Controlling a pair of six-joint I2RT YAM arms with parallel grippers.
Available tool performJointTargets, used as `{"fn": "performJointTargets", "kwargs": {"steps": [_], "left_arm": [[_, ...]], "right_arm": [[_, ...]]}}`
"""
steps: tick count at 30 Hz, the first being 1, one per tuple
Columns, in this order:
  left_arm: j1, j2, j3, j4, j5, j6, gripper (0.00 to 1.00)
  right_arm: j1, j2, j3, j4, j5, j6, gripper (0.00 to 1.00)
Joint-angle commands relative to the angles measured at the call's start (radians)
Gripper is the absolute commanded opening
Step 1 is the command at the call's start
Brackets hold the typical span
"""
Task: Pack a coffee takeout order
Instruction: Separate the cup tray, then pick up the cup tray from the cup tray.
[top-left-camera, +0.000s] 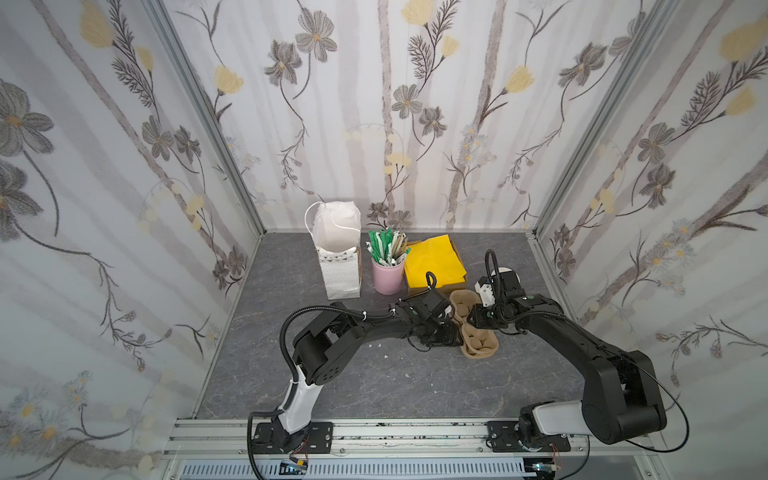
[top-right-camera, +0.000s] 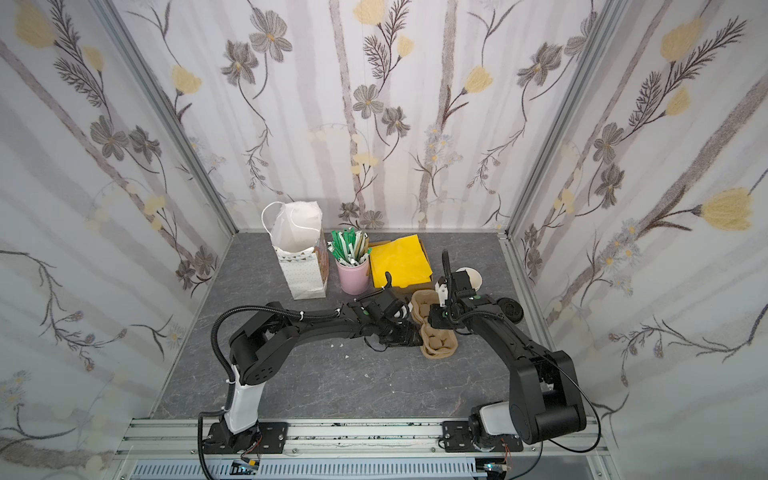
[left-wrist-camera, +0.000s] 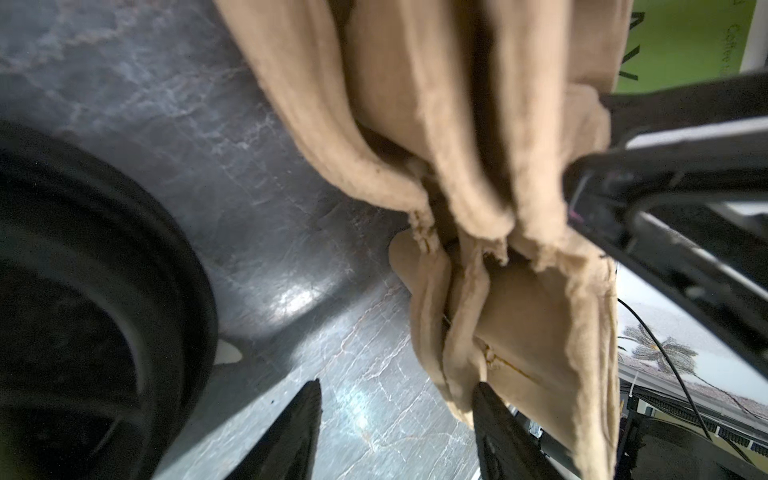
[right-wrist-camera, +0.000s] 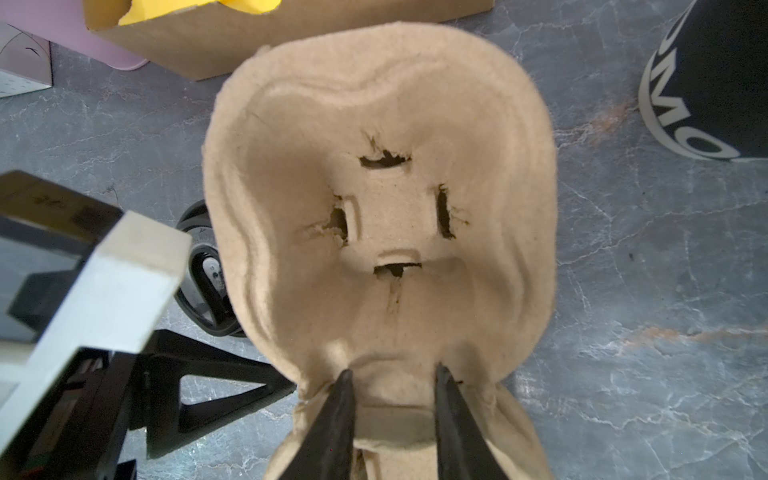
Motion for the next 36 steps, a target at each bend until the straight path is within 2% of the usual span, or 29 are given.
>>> {"fn": "performJointTargets", "kwargs": {"steps": [1,10,21,36], "left_arm": [[0.000,0.011,0.012,-0.005,-0.025,-0.010,0.61],[0.001,0.023,0.026,-0.013,-0.031,-0.021,0.61],[0.001,-0.017,0.034,-0.016,-0.063,-0.006,0.62],[0.030,-0.180,0.001,-0.028,-0.169,0.037,0.63]], "right_arm": [[-0.010,-0.009,0.005,0.000,-0.039,-0.018,0.29],[-0.044,-0.023,0.010,-0.023,-0.099,-0.029,0.29],[-0.056,-0.055,0.012,-0.029,-0.086,-0.034,0.30],[-0.049,-0.055,0.006,-0.007,-0.037,-0.024,0.30]]}}
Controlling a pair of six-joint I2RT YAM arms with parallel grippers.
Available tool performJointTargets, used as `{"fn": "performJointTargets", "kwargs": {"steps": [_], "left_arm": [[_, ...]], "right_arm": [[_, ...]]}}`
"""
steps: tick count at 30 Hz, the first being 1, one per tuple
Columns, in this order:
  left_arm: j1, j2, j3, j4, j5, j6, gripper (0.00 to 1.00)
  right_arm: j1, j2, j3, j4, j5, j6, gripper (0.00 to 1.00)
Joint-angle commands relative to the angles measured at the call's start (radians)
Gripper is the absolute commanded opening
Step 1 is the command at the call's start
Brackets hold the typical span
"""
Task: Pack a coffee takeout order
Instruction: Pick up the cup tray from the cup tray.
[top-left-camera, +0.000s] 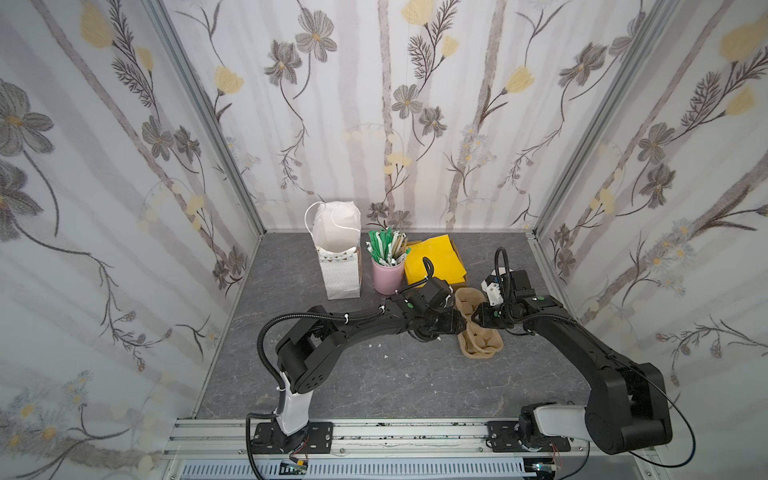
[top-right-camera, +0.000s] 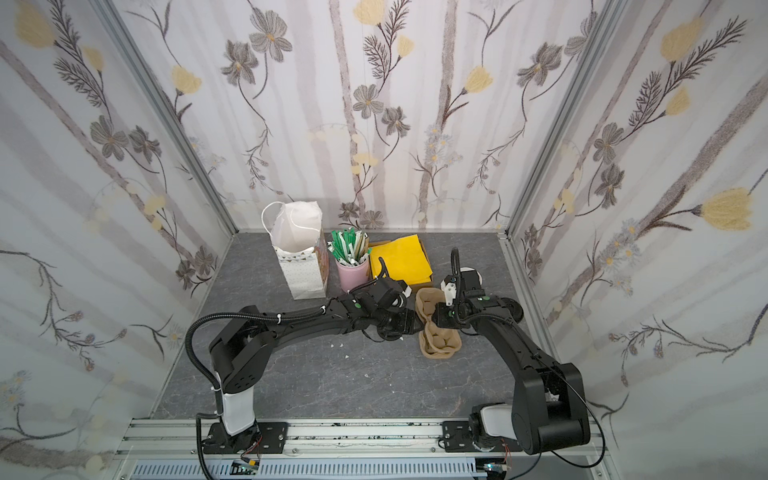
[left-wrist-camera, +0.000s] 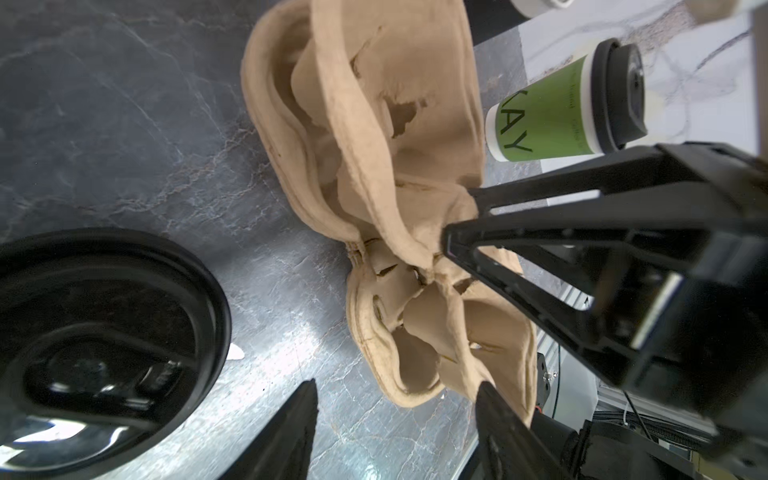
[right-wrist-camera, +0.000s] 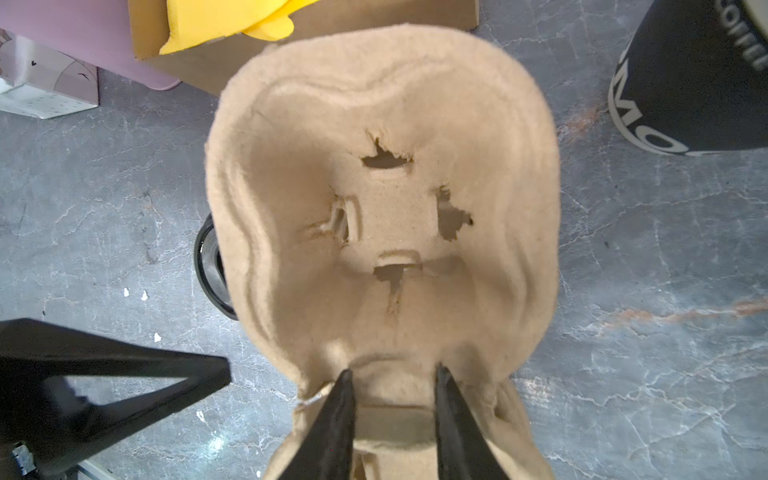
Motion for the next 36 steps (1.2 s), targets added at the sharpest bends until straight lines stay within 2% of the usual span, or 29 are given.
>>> {"fn": "performJointTargets", "kwargs": {"steps": [1,6,10,14,18,23,36], "left_arm": [[0.026,-0.051,-0.018,-0.003,-0.064,0.007,0.63],[0.070,-0.133,-0.035,-0.022,-0.088,0.017,0.63],[0.128,-0.228,0.018,-0.096,-0.191,0.108,0.61],[0.255,-0.291,0.145,-0.207,-0.279,0.169,0.56],[0.378,-0.333,0.211,-0.234,-0.347,0.225,0.52],[0.507,-0.341,0.237,-0.251,-0.366,0.267,0.46],[0.666,-0.283,0.322,-0.262,-0.431,0.319,0.44]], "right_arm": [[0.006,0.000,0.006,0.028,0.016,0.003,0.30],[0.020,0.002,0.008,0.037,0.019,0.008,0.30],[0.031,0.007,0.017,0.035,0.024,0.007,0.30],[0.032,0.012,0.023,0.038,0.020,0.004,0.30],[0.032,0.011,0.029,0.045,0.011,0.004,0.30],[0.032,0.012,0.033,0.049,0.006,-0.004,0.30],[0.032,0.028,0.032,0.049,-0.004,-0.021,0.30]]}}
